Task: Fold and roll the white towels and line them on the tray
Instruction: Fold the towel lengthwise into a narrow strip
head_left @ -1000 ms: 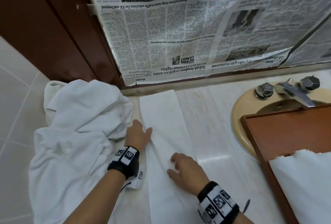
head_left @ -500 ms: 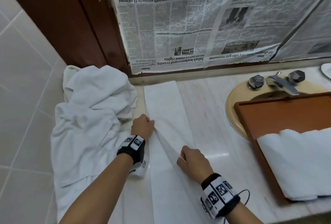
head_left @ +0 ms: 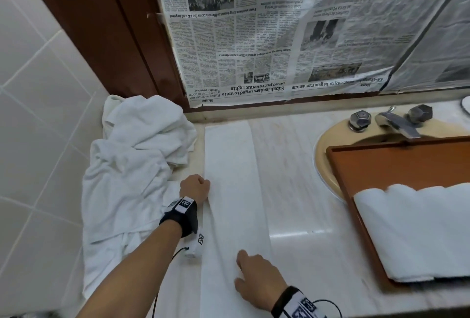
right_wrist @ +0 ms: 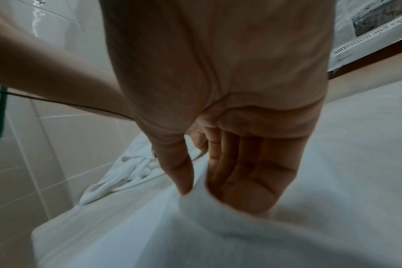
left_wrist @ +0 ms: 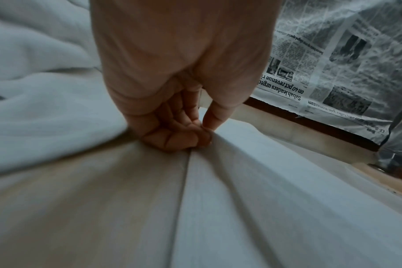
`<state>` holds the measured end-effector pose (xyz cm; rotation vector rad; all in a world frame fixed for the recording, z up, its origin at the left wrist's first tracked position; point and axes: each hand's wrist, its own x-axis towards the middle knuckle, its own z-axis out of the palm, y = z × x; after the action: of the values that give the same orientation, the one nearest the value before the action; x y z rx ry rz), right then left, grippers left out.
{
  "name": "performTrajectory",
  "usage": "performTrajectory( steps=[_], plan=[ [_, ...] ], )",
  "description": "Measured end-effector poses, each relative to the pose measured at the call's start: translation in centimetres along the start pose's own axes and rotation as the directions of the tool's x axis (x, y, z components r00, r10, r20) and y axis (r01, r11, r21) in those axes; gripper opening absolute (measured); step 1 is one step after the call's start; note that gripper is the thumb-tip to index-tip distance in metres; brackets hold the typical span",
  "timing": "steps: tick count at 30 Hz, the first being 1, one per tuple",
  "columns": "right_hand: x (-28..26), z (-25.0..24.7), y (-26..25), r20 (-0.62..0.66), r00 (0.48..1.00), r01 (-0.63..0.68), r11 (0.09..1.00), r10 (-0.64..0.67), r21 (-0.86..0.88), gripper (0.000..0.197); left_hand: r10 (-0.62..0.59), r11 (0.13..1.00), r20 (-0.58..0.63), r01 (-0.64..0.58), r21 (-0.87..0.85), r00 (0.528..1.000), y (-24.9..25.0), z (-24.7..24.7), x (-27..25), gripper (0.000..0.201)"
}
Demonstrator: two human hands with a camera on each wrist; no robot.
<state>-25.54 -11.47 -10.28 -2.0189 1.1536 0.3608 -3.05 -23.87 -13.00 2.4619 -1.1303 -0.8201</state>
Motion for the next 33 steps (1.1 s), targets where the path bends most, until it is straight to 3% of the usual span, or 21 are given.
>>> performTrajectory(
  steps=[3, 8, 14, 17, 23, 28, 33],
  plan=[
    [-1.6, 0.4, 0.5, -0.023, 1.0, 0.017, 1.0, -0.017, 0.019, 0.011, -0.017, 1.0, -0.008, 0.017, -0.012, 1.0, -0.1, 0.4, 0.0, 0.017],
    [-2.1, 0.0, -2.9, -0.129, 0.983, 0.128, 0.992, -0.129, -0.016, 0.023, -0.036, 0.999, -0.019, 0.035, -0.013, 0.999, -0.3, 0.8, 0.1, 0.017],
    [-0.1, 4.8, -5.3, 0.037, 0.992, 0.12, 0.993, -0.119, -0.015, 0.027, 0.006, 0.996, -0.052, -0.01, -0.088, 0.999, -1.3, 0.9, 0.0, 0.017],
    [0.0, 6.2, -5.3, -0.028, 0.997, 0.07, 0.997, -0.069, 0.033, 0.028, 0.026, 0.993, -0.037, -0.03, -0.117, 0.999, -2.5, 0.6, -1.1, 0.019],
    [-0.1, 6.8, -5.2, -0.144, 0.988, 0.071, 0.994, -0.059, 0.082, 0.031, 0.102, 0.995, 0.103, -0.101, -0.008, 0.99, -5.5, 1.0, -3.8, 0.012],
    [-0.8, 6.7, -5.4, -0.238, 0.967, 0.111, 0.992, -0.092, 0.067, 0.031, 0.14, 0.989, 0.107, -0.133, -0.068, 0.984, -6.4, 0.6, -4.2, 0.007],
    [-1.2, 8.0, -5.4, -0.11, 0.983, 0.157, 0.984, -0.147, 0.087, 0.03, 0.146, 0.986, 0.069, -0.139, -0.094, 0.987, -7.6, 0.4, -5.0, 0.011]
  ],
)
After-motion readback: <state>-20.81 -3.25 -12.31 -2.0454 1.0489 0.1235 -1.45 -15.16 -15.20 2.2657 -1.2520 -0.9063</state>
